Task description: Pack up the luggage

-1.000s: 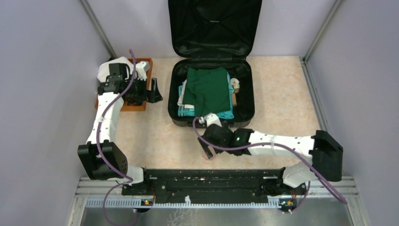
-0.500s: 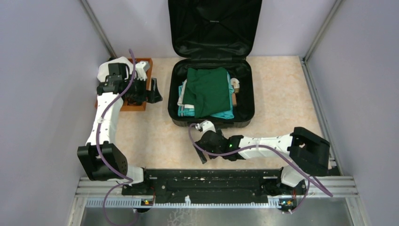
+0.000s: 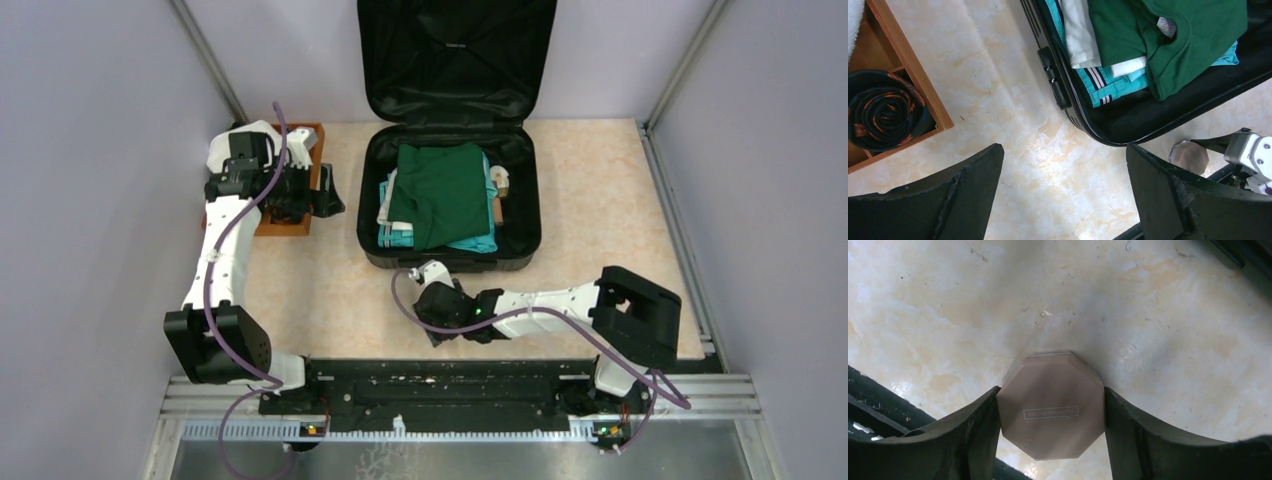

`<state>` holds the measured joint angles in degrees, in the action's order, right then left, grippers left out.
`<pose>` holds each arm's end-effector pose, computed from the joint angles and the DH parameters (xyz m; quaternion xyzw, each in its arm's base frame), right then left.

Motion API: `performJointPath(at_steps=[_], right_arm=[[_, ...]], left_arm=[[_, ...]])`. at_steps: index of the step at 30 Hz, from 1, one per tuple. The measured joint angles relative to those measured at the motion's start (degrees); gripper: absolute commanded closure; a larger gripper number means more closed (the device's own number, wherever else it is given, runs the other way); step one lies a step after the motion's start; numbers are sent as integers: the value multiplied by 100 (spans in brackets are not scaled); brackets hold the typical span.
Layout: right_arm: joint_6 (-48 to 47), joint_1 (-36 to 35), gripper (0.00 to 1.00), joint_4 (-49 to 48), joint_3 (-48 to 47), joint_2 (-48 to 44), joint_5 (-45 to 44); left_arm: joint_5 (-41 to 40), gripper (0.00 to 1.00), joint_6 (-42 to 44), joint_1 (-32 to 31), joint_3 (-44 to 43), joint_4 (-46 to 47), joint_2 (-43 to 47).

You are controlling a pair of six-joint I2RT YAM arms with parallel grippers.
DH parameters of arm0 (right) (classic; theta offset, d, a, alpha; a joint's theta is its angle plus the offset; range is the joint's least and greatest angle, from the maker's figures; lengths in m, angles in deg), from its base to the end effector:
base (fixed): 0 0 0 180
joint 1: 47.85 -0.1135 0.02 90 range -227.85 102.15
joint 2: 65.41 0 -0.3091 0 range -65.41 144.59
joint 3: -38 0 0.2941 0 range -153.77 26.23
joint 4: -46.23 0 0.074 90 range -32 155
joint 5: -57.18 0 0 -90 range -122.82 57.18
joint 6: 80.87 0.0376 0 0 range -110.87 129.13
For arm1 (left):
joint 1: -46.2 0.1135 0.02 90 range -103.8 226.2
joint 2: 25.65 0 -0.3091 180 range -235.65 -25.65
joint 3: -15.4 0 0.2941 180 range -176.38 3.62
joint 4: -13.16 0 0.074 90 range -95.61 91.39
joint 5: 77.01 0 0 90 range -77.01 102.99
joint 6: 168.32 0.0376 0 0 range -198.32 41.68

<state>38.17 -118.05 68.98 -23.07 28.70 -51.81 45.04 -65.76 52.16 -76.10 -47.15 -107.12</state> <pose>0.1302 0.3254 0.1709 -0.2859 0.8996 0.1188 0.3080 0.3317 0.0146 0.3890 0.1457 0.8971 -0.2037 0.3640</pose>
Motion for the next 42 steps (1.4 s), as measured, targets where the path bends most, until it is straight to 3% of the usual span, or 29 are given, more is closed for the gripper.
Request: performJointPath(at_steps=[3, 10, 15, 21, 28, 29, 33, 42], right_arm=[[-11, -31, 88, 400, -199, 0, -96], [-234, 184, 90, 1606, -1285, -632, -415], [-459, 1488, 90, 1947, -2188, -1318, -372], [-776, 3279, 91, 2079, -2503, -1132, -533], [-955, 3866, 87, 2111, -2107, -175, -501], [-957, 3906, 83, 2111, -2039, -81, -472], [-957, 3967, 44, 1967, -2006, 131, -378], [-957, 4019, 3, 1757, -2024, 140, -219]], left_arm=[[-17, 2, 0, 0, 0, 0, 0], [-15, 2, -2, 0, 0, 2, 0], [-11, 2, -22, 0, 0, 4, 0], [72, 2, -37, 0, 0, 7, 0], [79, 2, -39, 0, 0, 48, 0], [94, 2, -39, 0, 0, 48, 0], [120, 2, -39, 0, 0, 50, 0], [122, 2, -39, 0, 0, 68, -4]])
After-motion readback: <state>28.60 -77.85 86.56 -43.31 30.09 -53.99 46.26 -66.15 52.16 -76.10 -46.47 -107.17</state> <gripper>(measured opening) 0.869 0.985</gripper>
